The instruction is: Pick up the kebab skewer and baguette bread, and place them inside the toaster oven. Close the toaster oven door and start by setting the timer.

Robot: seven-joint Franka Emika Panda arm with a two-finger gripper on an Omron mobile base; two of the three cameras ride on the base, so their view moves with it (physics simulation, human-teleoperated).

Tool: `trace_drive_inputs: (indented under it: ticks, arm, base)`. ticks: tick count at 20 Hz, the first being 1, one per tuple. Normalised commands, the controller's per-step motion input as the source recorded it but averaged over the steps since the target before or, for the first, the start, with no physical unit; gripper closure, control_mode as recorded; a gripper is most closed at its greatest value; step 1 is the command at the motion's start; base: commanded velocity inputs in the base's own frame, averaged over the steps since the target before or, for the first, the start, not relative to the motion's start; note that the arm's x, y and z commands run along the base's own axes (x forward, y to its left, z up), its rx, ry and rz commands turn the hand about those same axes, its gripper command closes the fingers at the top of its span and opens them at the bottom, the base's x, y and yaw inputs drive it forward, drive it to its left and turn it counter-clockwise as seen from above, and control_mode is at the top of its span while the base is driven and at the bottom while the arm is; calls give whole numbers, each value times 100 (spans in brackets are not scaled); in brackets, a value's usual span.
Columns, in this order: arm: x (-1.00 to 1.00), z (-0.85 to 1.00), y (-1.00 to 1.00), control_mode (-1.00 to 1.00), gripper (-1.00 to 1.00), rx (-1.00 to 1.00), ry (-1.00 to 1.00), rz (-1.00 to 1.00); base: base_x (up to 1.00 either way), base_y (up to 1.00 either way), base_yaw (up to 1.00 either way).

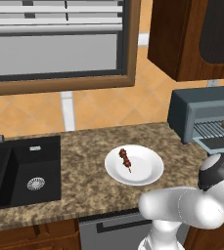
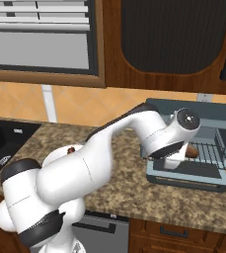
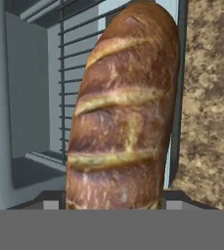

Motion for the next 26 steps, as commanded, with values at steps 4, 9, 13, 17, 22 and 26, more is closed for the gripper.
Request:
trace_drive_inputs:
  ticks: [4,9,13,17,22,26]
  arm:
    - [6,-34,-17,-100,100,-4,-5,0]
    - [7,-28,-14,-100,100,-3,-5,0]
    - [33,0,-7,-100,100,0,0,-3]
    - [31,0,0,-100,100,0,0,-1]
    - [30,0,0,-100,100,0,0,-1]
    - [25,-3,-5,-100,100,0,0,0]
  base:
    - [0,0,0]
    - [0,0,0]
    - [0,0,0]
    - [0,0,0]
    - [0,0,0]
    - [0,0,0]
